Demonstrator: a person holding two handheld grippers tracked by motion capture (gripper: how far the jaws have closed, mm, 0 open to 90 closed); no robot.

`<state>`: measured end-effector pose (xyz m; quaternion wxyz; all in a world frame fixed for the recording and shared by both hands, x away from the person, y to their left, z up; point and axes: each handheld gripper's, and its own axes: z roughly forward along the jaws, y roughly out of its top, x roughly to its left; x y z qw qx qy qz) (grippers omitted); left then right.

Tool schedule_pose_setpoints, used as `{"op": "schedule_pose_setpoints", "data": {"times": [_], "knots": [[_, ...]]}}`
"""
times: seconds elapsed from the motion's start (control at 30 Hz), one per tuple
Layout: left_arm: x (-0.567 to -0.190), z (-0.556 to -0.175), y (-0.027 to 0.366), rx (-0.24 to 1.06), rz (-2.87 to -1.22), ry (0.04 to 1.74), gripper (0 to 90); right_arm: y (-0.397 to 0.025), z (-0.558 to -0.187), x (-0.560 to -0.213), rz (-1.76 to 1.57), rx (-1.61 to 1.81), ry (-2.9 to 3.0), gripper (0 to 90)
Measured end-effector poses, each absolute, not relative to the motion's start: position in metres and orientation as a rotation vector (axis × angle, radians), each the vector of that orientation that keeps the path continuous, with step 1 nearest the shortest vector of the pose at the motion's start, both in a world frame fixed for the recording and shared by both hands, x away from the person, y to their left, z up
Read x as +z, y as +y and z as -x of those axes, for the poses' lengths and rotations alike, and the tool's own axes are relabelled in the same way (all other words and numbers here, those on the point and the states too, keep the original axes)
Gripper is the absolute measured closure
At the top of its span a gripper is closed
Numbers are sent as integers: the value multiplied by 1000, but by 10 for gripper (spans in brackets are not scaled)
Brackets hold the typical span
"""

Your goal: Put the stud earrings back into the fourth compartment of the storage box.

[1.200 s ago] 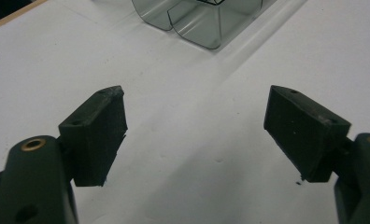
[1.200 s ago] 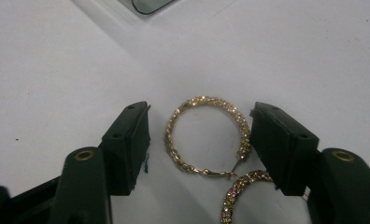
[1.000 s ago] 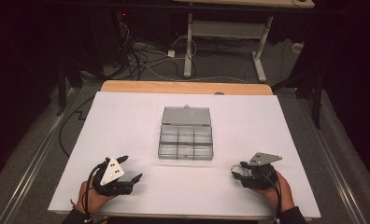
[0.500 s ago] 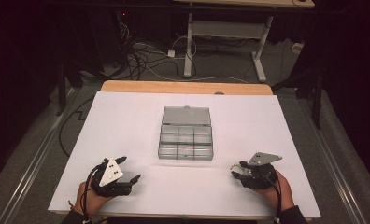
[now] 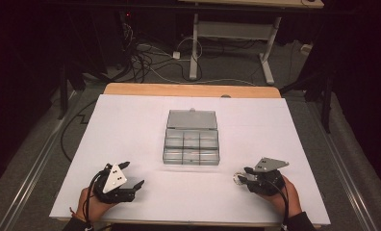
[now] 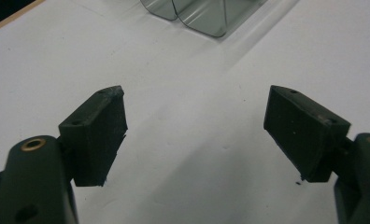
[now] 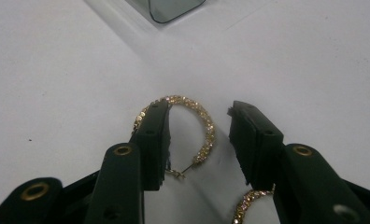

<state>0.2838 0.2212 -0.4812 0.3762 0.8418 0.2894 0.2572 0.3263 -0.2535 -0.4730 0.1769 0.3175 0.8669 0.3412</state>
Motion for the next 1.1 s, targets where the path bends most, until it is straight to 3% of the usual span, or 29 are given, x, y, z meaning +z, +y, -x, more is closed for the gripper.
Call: {"op": "schedule_pose_setpoints", "data": {"times": [0.2, 0.4, 0.5, 0.57, 1.1], "knots": [[-483, -284, 219, 653, -2170, 733, 202, -257, -326, -472, -921, 1005, 2423, 605], [-482, -284, 219, 656, -2168, 728, 203, -250, -332, -473, -937, 942, 2434, 682], [-482, -283, 218, 654, -2173, 725, 203, -250, -331, -474, -959, 943, 2421, 809], [-482, -283, 218, 666, -2174, 716, 203, -248, -329, -474, -945, 915, 2413, 849], [-482, -283, 216, 661, -2183, 732, 203, -256, -322, -460, -932, 1002, 2273, 861]]}}
